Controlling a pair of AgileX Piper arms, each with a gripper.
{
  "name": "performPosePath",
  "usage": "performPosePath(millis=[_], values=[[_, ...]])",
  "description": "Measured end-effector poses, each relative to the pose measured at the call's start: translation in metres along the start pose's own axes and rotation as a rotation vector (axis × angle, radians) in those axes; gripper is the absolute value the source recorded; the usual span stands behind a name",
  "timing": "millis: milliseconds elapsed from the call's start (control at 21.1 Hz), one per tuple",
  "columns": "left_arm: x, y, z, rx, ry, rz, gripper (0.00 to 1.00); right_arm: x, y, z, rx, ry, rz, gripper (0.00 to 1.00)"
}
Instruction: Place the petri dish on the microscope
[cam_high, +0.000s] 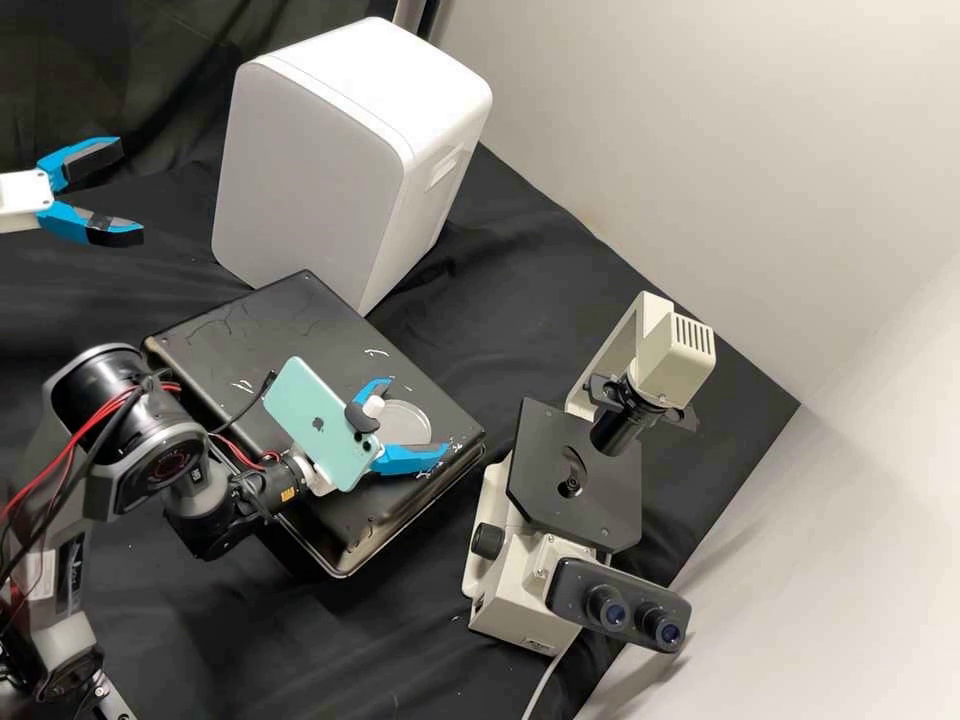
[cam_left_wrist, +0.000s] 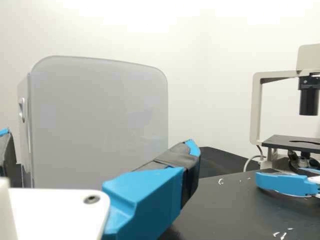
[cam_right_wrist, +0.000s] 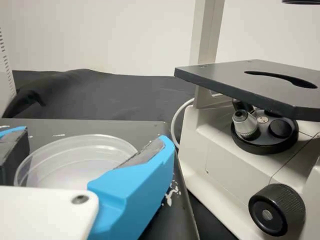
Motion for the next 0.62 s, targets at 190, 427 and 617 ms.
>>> performPosePath(millis=[190, 427, 617], values=[[0.0, 0.0, 0.0, 0.0, 0.0, 0.0, 1.0, -0.003, 0.014, -0.002, 0.013, 0.008, 0.036, 0.0], [0.0, 0.0, 0.0, 0.0, 0.0, 0.0, 1.0, -0.009, 0.036, -0.006, 0.028, 0.026, 0.126, 0.0], [0.0, 0.0, 0.0, 0.0, 0.0, 0.0, 1.0, -0.011, 0.046, -0.009, 0.018, 0.048, 0.158, 0.0]])
